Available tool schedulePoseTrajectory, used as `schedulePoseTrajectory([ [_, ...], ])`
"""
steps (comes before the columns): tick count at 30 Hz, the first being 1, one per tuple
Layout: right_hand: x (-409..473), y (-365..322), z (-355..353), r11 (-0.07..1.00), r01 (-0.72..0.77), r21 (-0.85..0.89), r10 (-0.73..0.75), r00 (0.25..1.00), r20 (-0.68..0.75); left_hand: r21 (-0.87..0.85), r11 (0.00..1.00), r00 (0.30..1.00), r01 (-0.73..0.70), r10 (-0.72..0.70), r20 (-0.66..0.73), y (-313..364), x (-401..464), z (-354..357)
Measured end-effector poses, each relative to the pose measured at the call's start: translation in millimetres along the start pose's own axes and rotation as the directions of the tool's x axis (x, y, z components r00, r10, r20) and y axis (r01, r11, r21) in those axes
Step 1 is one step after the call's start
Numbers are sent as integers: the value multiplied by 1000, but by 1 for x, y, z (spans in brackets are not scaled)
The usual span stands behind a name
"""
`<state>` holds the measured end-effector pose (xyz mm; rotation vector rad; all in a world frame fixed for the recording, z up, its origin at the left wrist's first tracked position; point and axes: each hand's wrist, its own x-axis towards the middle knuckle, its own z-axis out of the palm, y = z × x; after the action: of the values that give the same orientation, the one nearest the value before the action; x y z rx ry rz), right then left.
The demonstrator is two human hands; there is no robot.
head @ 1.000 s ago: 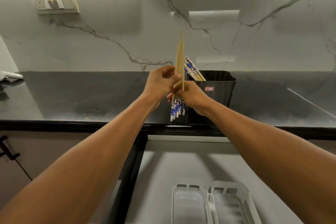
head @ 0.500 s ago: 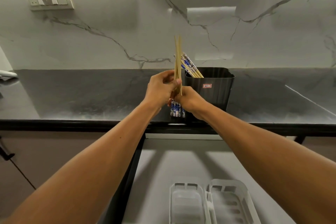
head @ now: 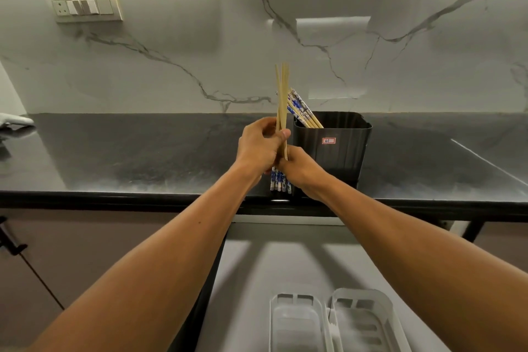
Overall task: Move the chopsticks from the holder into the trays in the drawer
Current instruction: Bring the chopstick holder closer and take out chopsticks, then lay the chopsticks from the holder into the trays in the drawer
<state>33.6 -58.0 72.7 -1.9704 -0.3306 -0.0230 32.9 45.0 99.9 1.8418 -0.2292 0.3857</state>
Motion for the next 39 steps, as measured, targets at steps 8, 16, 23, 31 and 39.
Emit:
schedulePoseTrajectory([
  [8,-21,-15,-2,1000,7,9,-7,1000,18,-95,994,998,50,-54,-38,9,-6,-1],
  [16,-111,-28,-14,942,-277,188,270,961,66,-138,964,966,228,-205,159,42,-73,12],
  [23,-217,1,-15,764,-591,259,587,803,102,-8,878,800,479,-432,416,25,-159,57],
  [31,-285,50,9,531,-833,156,829,549,110,256,755,604,604,-643,471,-16,-233,91],
  [39,-287,66,19,419,-902,-105,901,398,171,378,720,561,582,-692,454,-27,-254,90],
])
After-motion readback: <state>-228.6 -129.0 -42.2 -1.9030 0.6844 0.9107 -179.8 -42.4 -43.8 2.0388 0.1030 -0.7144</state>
